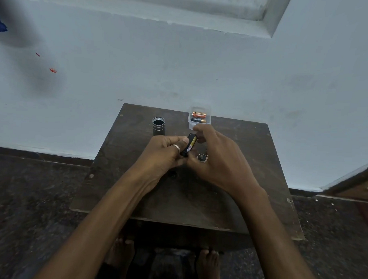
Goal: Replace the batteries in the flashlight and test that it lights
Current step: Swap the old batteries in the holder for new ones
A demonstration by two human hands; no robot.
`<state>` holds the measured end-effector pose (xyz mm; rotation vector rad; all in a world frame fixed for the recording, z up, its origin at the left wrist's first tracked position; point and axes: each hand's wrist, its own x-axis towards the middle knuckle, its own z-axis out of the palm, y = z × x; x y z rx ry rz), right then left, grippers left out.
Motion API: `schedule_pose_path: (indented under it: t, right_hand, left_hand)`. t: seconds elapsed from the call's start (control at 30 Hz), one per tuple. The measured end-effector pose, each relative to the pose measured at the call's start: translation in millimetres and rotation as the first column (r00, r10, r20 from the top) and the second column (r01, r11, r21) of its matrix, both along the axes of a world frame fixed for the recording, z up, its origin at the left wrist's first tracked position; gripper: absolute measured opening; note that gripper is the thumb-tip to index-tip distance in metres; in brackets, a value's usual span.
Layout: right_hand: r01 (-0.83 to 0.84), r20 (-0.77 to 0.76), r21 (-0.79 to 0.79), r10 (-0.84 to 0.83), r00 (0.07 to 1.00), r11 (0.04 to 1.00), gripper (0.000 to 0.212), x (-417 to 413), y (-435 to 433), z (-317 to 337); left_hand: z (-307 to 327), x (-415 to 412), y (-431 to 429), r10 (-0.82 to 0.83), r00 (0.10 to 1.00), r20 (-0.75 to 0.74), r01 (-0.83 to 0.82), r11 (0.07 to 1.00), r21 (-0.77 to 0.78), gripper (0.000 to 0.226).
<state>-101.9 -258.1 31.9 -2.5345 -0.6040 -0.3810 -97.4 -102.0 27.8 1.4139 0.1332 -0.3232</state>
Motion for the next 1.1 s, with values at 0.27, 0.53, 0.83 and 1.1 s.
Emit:
schedule_pose_path:
  t: [0.27, 0.53, 0.83, 1.1]
  right_hand:
    - [0.052, 0.021, 0.114, -0.055, 0.998, 0.992, 0.040, 3, -7, 4]
    - [-0.016, -0.018, 0.065, 0.018, 1.000, 0.998, 0.046, 1, -3, 1]
    - [-0.027, 0.025, 0.031, 0.026, 0.999, 0.999, 0.049, 1, 1, -2]
    - [-0.036, 0.001, 0.043, 0.036, 0.999, 0.998, 0.038, 2, 3, -2]
  left_hand:
    - [-4, -5, -6, -0.083, 0.997, 0.004, 0.084, 0.996, -0.031, 0.027]
    - [-4, 0, -4, -0.008, 1.000, 0.008, 0.008, 0.999, -0.032, 0.027]
    - [-4, -3, -2, -0.022, 0.999, 0.032, 0.023, 0.999, -0.023, 0.027]
    - [-5, -1, -4, -0.018, 0.999, 0.035, 0.018, 1.000, 0.005, 0.027]
